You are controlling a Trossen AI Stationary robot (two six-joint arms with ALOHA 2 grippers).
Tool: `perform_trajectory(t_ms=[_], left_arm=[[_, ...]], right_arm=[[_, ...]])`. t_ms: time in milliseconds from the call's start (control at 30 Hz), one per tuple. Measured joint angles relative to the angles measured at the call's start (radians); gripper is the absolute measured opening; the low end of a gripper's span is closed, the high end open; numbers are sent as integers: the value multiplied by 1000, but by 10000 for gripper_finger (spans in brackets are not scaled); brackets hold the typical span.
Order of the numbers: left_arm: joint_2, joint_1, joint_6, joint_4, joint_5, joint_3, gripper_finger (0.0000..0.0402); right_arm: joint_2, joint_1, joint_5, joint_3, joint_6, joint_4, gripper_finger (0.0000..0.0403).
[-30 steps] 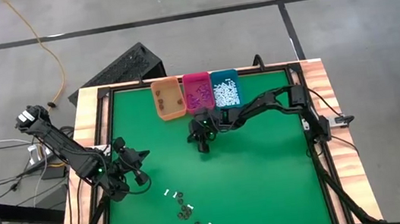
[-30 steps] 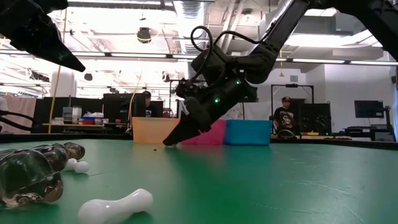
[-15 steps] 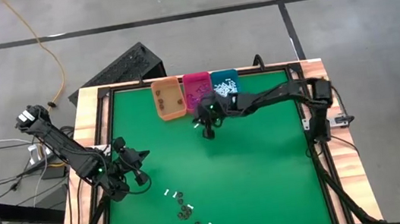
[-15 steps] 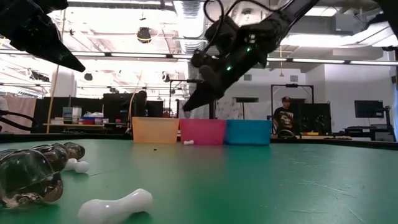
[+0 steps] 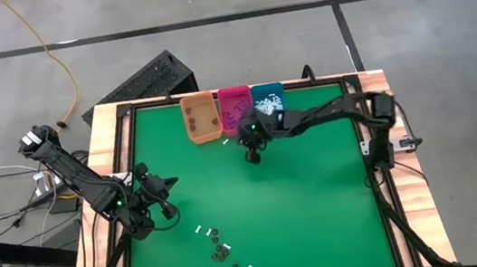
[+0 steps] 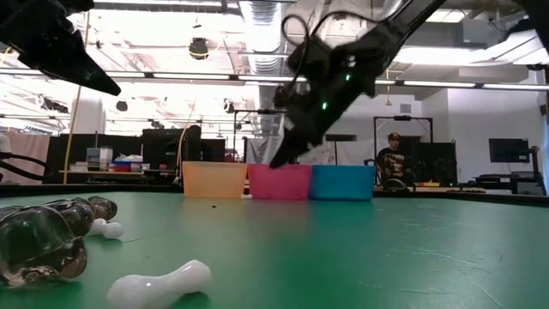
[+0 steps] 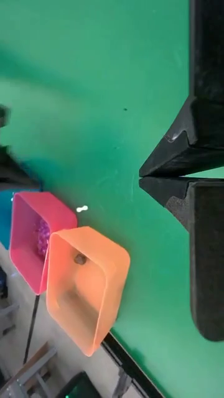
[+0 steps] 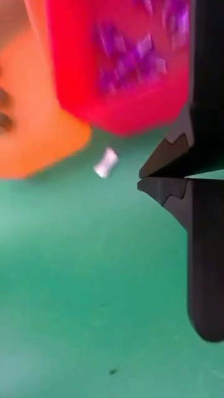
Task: Sort Halloween decoration
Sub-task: Put the white bone toy into the blue bin
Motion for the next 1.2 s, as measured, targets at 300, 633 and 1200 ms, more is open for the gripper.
perform_trajectory(t_ms=[300,633,1200], left_arm=[[-1,13,-27,0,-30,0,0],[0,78,-24,-13,-21,0,0],[0,83,-24,-17,-14,0,0]], right_arm=[[194,78,198,114,27,72,21],[337,78,322,325,-9,19,19],[351,34,320,348,25,-68,19]])
